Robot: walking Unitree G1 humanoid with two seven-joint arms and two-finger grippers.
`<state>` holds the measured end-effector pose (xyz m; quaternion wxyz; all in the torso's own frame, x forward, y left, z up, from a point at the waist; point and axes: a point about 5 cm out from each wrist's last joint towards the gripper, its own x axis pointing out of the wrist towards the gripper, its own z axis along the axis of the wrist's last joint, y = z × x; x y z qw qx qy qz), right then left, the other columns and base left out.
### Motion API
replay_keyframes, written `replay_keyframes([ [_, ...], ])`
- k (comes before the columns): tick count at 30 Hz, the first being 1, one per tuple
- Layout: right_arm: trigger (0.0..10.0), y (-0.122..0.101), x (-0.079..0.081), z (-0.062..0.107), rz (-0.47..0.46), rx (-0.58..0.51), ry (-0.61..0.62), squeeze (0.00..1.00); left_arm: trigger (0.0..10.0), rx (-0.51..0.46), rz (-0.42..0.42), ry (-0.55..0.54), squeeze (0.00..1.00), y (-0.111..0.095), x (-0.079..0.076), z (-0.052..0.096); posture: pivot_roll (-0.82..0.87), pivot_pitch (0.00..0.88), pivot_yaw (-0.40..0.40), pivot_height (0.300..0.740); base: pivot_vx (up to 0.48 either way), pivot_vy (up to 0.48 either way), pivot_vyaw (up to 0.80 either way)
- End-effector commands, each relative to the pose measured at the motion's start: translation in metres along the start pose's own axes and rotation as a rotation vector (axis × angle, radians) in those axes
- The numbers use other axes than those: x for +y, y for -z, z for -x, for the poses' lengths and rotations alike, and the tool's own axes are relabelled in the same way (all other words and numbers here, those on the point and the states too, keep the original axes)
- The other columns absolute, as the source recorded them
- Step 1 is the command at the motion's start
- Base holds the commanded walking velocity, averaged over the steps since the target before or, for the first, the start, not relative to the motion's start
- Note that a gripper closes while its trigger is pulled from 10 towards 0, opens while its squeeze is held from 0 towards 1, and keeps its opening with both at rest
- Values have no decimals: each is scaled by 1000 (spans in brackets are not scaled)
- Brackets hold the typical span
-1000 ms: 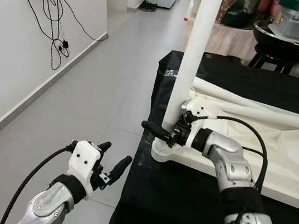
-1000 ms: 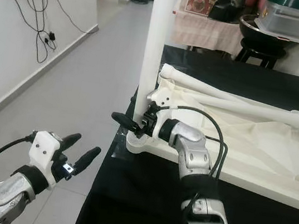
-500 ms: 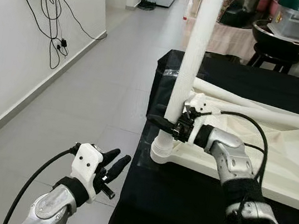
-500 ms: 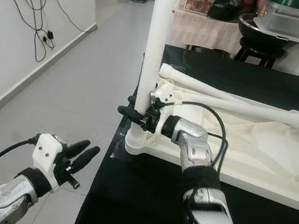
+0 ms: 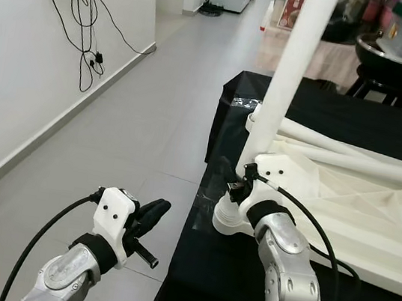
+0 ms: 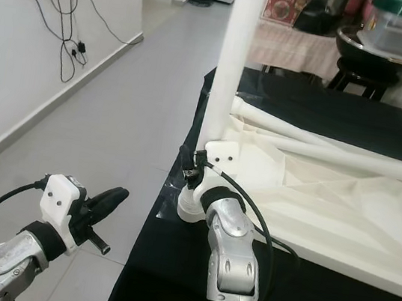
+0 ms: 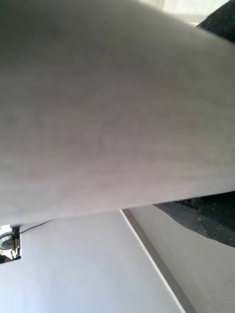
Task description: Building children table
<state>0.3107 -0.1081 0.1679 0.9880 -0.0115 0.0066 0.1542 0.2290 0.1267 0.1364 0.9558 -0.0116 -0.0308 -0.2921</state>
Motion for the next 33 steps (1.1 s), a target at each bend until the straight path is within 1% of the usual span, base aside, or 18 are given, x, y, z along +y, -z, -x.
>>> replay_keyframes([
  [1,4980,33,-12,2,-33,166,71,0,0,30,11,2,0,5,1,1,37,86,-17,740,0,0,0],
  [2,10000,30,-8,0,-55,162,22,0,0,31,11,0,0,6,1,1,38,80,-19,740,0,0,0],
  [3,10000,30,-8,0,-55,162,22,0,0,31,11,0,0,6,1,1,38,80,-19,740,0,0,0],
  [4,10000,22,-1,-5,-86,129,-78,1000,157,31,11,-1,0,6,1,0,39,76,-23,740,0,0,0],
  [5,10000,10,3,-9,-120,71,-178,1000,10000,32,11,-1,0,7,1,-1,40,68,-27,740,0,0,0],
  [6,10000,-4,7,-12,-146,6,-328,1000,10000,32,10,1,0,7,0,-2,41,64,-28,740,0,0,0],
  [8,10000,-4,7,-12,-146,6,-328,1000,10000,32,10,1,0,7,0,-2,41,64,-28,740,0,0,0],
  [9,10000,-13,10,-13,-157,-36,-416,1000,10000,33,10,3,0,7,0,-2,41,64,-28,740,0,0,0],
  [12,10000,-18,9,-14,-120,-47,-501,1000,10000,33,9,4,0,8,0,-3,50,59,-33,740,0,0,0],
  [13,10000,-20,9,-13,-65,-51,-595,380,10000,33,7,4,0,8,-1,-4,55,53,-42,740,0,0,0],
  [14,10000,-20,7,-15,-13,-39,-694,0,10000,32,4,3,0,9,-2,-5,56,50,-43,740,0,0,0],
  [15,10000,-18,4,-17,33,-21,-769,0,10000,32,3,2,0,9,-3,-6,59,48,-44,740,0,0,0],
  [18,10000,-16,2,-21,74,9,-866,0,10000,32,3,3,0,10,-4,-8,65,42,-50,740,0,0,0],
  [24,10000,-23,1,-37,77,11,-895,0,10000,63,9,29,0,13,-6,-8,72,30,-52,740,0,0,0],
  [25,0,-25,1,-39,72,8,-897,0,10000,75,2,46,0,12,-6,-8,70,27,-51,740,0,0,0],
  [26,0,-27,-6,-41,35,2,-897,0,10000,77,-3,46,0,8,-3,-4,67,28,-42,740,0,0,0],
  [31,0,-16,-17,-35,24,23,-865,0,10000,77,-6,41,0,4,-3,2,62,28,-30,740,0,0,0],
  [33,0,-6,-24,-23,36,37,-817,0,10000,61,-2,22,0,-3,0,5,56,30,-21,740,0,0,0],
])
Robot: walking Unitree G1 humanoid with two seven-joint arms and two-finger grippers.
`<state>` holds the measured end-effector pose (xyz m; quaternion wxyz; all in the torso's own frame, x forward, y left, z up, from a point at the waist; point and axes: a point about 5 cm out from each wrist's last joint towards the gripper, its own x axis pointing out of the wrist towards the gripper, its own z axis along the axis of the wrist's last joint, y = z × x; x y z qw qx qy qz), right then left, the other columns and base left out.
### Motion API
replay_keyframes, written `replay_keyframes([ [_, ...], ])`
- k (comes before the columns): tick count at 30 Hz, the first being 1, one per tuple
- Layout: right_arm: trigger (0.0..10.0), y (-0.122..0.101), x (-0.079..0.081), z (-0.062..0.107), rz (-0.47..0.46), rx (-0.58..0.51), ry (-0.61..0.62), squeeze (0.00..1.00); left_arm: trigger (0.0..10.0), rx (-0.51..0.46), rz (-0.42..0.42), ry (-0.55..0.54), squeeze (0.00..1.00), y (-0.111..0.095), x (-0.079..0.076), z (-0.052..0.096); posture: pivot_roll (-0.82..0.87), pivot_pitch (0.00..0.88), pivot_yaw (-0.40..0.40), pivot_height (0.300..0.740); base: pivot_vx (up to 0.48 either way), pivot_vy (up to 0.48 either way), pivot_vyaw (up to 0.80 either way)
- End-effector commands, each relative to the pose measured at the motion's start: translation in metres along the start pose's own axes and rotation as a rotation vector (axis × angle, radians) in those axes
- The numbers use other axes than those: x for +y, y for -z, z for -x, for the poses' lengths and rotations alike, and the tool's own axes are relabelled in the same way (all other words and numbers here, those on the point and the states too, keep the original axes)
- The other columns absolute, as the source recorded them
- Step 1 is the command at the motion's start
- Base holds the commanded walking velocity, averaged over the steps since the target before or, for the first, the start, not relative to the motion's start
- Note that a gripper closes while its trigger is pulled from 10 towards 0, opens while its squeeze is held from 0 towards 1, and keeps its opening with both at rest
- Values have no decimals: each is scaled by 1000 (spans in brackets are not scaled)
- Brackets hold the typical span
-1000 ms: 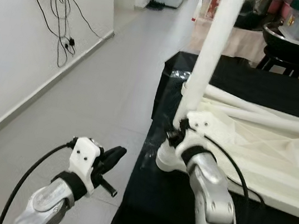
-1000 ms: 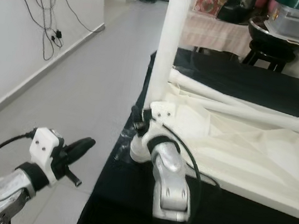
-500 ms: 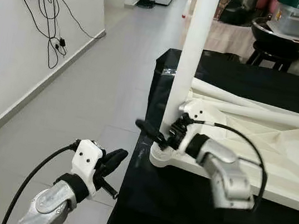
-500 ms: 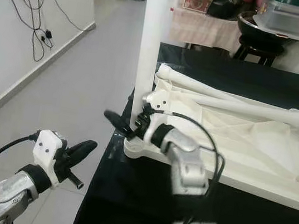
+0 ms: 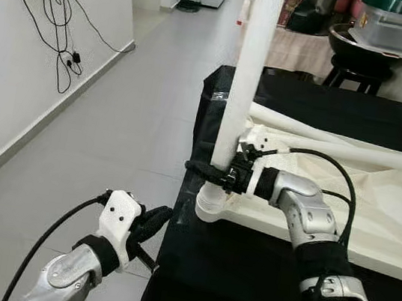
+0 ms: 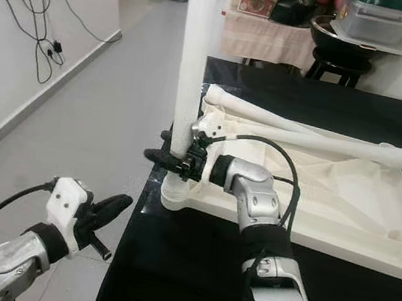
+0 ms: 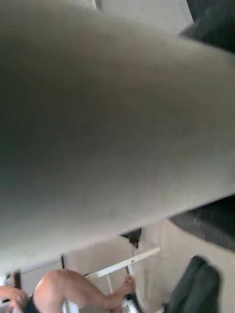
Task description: Building children table
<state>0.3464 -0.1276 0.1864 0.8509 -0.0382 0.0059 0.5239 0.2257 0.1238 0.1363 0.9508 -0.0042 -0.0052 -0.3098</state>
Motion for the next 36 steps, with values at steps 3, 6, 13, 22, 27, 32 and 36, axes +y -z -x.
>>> replay_keyframes([
  [3,0,20,11,3,-47,33,26,0,10000,-3,2,-26,0,-5,6,5,43,32,-16,740,0,0,0],
  [6,0,40,30,7,-77,101,319,0,10000,-2,21,-31,0,-2,3,6,11,38,-16,740,0,0,0],
  [13,0,52,44,10,-234,83,733,0,10000,23,49,-37,0,8,-7,3,-2,50,-11,740,0,0,0],
  [22,0,51,50,-9,-93,117,655,0,10000,-11,30,-116,0,7,2,-8,8,54,-10,740,0,0,0],
  [27,10000,41,47,-12,-117,91,648,0,10000,0,48,-136,0,8,5,-10,5,52,-9,740,0,0,0],
  [32,10000,31,47,-15,-106,50,583,188,10000,13,31,-134,0,12,1,-12,3,54,-7,740,0,0,0],
  [36,10000,3,41,-20,23,-11,146,800,10000,43,28,-129,0,17,0,-13,1,55,-7,740,0,0,0],
])
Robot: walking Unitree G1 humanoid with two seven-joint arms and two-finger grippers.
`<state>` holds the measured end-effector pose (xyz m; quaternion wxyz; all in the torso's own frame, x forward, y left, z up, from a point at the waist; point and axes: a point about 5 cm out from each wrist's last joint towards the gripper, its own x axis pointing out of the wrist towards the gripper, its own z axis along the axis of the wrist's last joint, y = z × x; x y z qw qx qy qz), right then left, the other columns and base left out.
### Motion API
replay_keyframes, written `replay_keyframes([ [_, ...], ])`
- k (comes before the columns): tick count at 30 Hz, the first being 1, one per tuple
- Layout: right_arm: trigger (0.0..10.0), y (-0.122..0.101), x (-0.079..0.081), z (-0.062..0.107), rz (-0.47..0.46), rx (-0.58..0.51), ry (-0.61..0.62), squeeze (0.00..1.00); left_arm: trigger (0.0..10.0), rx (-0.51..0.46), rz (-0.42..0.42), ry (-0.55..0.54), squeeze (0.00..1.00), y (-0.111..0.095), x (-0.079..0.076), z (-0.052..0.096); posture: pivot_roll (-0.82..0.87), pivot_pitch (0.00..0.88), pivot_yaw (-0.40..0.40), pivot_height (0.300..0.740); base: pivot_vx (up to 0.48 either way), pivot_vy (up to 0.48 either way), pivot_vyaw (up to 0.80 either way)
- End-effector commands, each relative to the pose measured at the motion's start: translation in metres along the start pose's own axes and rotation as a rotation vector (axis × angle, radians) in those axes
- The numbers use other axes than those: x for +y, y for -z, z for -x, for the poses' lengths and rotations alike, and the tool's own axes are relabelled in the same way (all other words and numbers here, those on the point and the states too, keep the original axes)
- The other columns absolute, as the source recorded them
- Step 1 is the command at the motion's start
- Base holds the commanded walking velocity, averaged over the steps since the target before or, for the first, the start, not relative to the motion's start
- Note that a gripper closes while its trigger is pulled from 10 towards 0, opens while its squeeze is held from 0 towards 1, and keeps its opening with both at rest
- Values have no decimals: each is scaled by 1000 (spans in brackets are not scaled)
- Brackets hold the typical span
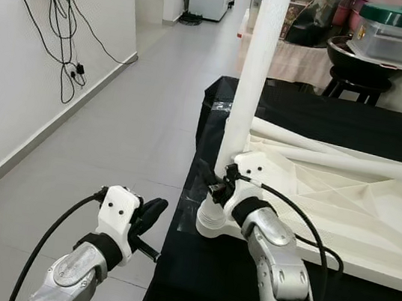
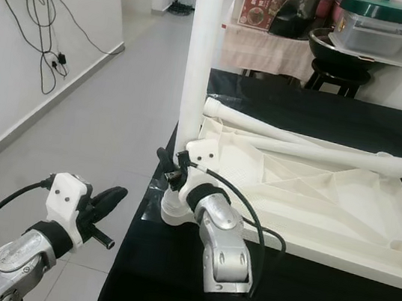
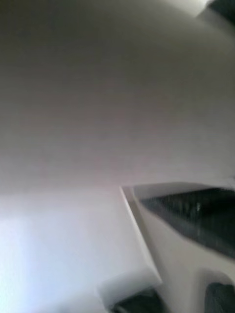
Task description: Building children table
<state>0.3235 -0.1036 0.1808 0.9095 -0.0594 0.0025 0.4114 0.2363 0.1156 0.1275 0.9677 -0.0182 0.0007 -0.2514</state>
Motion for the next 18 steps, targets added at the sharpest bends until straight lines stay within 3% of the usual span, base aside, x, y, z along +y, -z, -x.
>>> replay_keyframes([
  [1,10000,-9,9,-5,38,-47,-246,125,10000,47,-1,-8,0,8,1,1,1,55,-6,740,0,0,0],
  [2,10000,-14,4,-5,65,-36,-332,0,10000,55,2,-1,0,8,1,-1,-1,58,-4,740,0,0,0],
  [7,10000,-21,-9,-15,78,-16,-406,0,10000,53,4,34,0,2,-1,-10,1,58,1,740,0,0,0],
  [14,10000,-23,-11,-21,22,-12,-500,0,10000,77,6,86,0,5,-7,-12,13,63,-2,740,0,0,0],
  [15,8157,-22,-12,-22,3,-19,-501,0,10000,76,7,80,0,5,-6,-12,13,62,2,740,0,0,0],
  [16,0,-20,-13,-21,-14,-24,-501,0,10000,73,13,75,0,5,-6,-12,14,62,4,740,0,0,0],
  [18,0,-17,-16,-19,-27,-30,-527,0,10000,71,16,76,0,4,-5,-13,14,62,12,740,0,0,0],
])
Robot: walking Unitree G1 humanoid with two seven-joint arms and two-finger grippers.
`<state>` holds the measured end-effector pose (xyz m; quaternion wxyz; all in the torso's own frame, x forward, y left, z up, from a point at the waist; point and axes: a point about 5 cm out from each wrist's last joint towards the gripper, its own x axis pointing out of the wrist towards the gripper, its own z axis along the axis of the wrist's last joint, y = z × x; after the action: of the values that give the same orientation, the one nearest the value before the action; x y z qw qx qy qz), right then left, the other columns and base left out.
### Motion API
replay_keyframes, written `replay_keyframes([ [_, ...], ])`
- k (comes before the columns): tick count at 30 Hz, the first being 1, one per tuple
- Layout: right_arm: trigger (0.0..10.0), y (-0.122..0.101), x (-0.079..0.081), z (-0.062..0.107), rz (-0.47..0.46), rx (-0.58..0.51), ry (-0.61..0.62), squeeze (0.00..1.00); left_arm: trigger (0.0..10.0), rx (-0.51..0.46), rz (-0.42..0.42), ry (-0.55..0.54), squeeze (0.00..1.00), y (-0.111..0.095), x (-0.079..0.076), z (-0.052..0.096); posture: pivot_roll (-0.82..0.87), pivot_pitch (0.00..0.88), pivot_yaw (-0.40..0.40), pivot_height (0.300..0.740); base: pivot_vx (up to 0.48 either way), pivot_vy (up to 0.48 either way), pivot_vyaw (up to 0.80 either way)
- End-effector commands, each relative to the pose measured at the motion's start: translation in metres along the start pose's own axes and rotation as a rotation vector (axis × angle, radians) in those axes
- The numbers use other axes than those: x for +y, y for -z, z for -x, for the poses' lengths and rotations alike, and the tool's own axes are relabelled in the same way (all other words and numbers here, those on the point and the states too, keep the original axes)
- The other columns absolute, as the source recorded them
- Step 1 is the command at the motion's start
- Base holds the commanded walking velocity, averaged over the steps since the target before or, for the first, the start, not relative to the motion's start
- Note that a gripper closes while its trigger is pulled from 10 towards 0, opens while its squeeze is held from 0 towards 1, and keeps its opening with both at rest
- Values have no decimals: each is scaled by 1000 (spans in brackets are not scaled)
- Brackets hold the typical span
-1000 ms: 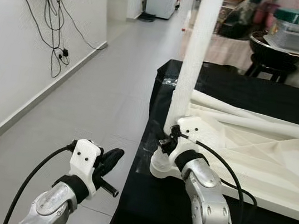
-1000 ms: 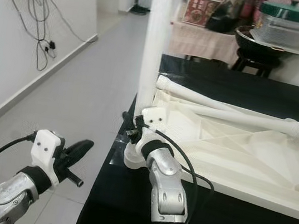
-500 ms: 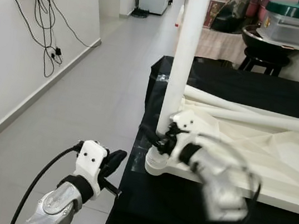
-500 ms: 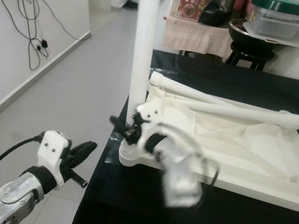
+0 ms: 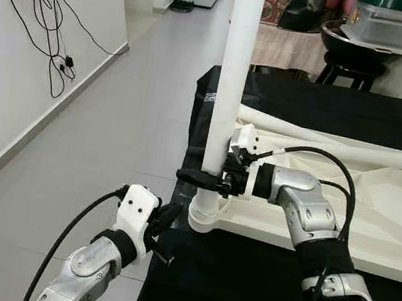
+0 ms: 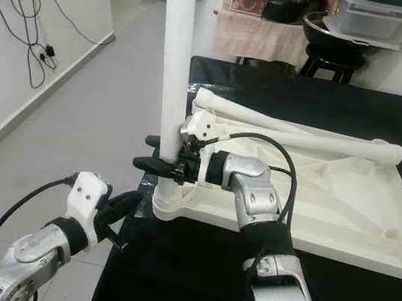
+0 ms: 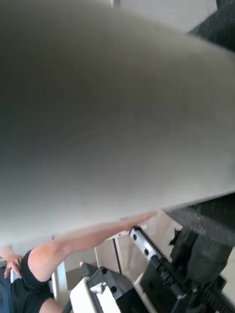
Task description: Building children table
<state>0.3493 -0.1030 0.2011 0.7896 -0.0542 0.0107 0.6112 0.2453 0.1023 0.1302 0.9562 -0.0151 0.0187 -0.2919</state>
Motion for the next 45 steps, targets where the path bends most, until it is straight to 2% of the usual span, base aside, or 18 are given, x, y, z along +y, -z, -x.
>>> replay_keyframes([
  [1,0,2,4,-5,-22,-23,-59,0,10000,33,15,-7,0,6,2,1,14,62,12,740,0,0,0],
  [8,0,10,2,6,-29,-28,-59,0,10000,46,20,11,0,8,3,0,20,48,19,740,0,0,0],
  [15,0,33,11,26,-22,35,144,0,10000,40,23,1,0,8,5,1,0,53,-2,740,0,0,0],
  [17,0,33,11,26,-22,35,144,0,10000,40,23,1,0,8,5,1,0,53,-2,740,0,0,0],
  [18,0,45,14,27,-41,97,315,0,10000,37,23,-2,0,7,5,1,-7,57,-14,740,0,0,0],
  [19,0,45,14,27,-41,97,315,0,10000,37,23,-2,0,7,5,1,-7,57,-14,740,0,0,0],
  [21,0,66,31,26,-134,185,736,0,10000,27,29,-4,0,5,6,2,-36,70,-11,740,0,0,0],
  [22,0,66,31,26,-134,185,736,0,10000,27,29,-4,0,5,6,2,-36,70,-11,740,0,0,0],
  [23,0,69,37,26,-141,210,845,0,10000,24,32,-5,0,5,7,1,-41,66,-6,740,0,0,0],
  [24,0,69,37,26,-141,210,845,0,10000,24,32,-5,0,5,7,1,-41,66,-6,740,0,0,0],
  [25,0,67,32,20,-98,228,936,0,10000,24,35,3,0,5,6,0,-33,61,-11,740,0,0,0],
  [32,0,68,29,12,-104,239,931,0,10000,22,37,4,0,4,5,0,-27,67,-15,740,0,0,0],
  [33,10000,61,28,8,-120,199,892,0,10000,18,38,-4,0,4,6,0,-29,70,-11,740,0,0,0],
  [35,10000,57,27,6,-123,169,864,0,10000,17,39,-7,0,3,6,0,-29,70,-11,740,0,0,0],
  [36,10000,50,27,4,-114,143,844,941,10000,16,40,-7,0,3,6,0,-29,72,-10,740,0,0,0],
  [39,10000,40,26,0,-108,93,773,1000,10000,16,43,-6,0,3,6,0,-27,72,-9,740,0,0,0],
  [41,10000,23,24,-5,-112,-10,598,1000,10000,18,46,0,0,3,6,0,-26,72,-4,740,0,0,0],
  [45,10000,8,20,-5,-71,-80,440,1000,10000,19,48,3,0,3,5,-1,-14,73,-11,740,0,0,0],
])
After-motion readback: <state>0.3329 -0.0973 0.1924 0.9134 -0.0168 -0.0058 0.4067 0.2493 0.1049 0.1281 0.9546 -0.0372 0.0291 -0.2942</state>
